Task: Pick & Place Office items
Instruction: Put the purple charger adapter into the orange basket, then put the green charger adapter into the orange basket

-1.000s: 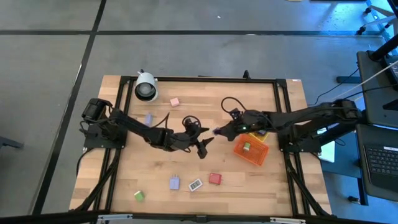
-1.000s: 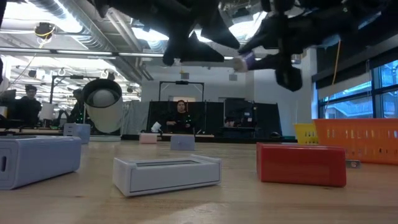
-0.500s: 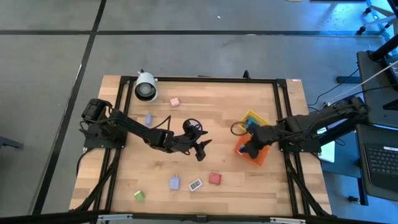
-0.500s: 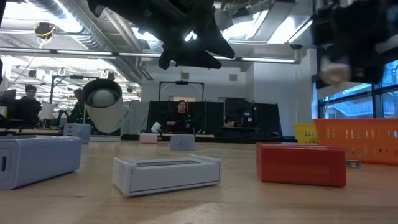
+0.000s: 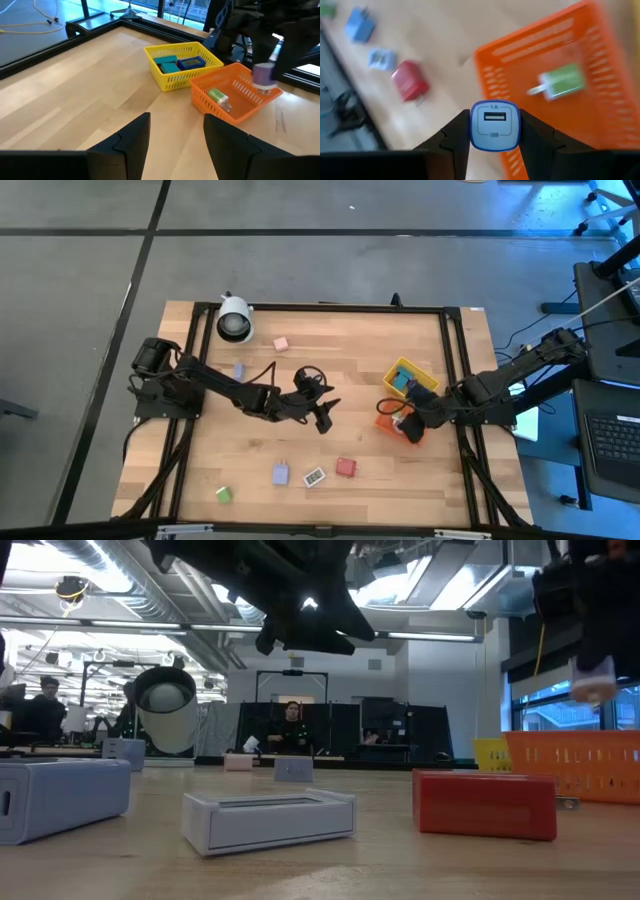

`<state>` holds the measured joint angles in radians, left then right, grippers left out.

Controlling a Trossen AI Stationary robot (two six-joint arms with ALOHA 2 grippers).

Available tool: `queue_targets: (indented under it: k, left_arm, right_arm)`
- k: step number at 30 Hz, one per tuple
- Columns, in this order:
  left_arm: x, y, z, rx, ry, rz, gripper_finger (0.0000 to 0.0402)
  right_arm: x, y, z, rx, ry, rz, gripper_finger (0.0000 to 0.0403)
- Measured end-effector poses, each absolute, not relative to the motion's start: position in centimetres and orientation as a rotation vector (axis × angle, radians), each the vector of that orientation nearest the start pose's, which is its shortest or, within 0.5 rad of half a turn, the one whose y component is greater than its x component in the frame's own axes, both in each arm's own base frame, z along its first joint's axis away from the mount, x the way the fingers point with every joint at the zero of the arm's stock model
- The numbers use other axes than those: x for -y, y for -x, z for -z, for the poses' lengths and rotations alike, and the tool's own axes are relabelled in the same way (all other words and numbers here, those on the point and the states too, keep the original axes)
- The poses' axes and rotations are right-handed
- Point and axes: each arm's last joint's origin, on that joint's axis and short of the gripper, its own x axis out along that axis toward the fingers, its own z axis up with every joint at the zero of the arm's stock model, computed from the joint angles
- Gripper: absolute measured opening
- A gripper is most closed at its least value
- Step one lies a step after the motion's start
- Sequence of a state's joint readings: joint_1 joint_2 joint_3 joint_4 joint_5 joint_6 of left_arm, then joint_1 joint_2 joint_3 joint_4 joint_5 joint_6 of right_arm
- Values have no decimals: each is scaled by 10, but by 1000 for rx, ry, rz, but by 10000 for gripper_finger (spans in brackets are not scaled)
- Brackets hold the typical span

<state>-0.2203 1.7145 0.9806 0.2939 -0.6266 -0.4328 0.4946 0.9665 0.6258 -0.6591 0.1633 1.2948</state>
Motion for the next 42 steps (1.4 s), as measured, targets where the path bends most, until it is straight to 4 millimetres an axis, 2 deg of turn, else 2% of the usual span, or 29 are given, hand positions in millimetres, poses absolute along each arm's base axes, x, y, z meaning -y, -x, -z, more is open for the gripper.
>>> queue_targets:
  k: [8, 17, 26, 31, 34, 38, 42]
  left_arm:
    - [62, -357, -206, -309, 239, -478, 180]
    - [62, -357, -206, -311, 238, -479, 180]
    - [55, -356, -201, -355, 336, -487, 185]
    - [55, -356, -195, -449, 464, -370, 202]
    - [58, -356, -193, -526, 532, -233, 212]
    - [64, -353, -189, -634, 589, -91, 216]
    - [69, -347, -183, -752, 677, -56, 209]
  right_arm:
    - [-71, -149, -206, -953, -833, 550, 138]
    - [-76, -158, -189, -1037, -763, 623, 143]
    - [-77, -159, -186, -1049, -752, 635, 227]
    - [-77, -159, -186, -1047, -754, 633, 268]
    - [-77, -159, -186, -1045, -756, 631, 284]
    - [-77, -159, -186, -1045, -755, 631, 296]
    - [-77, -159, -186, -1046, -754, 630, 299]
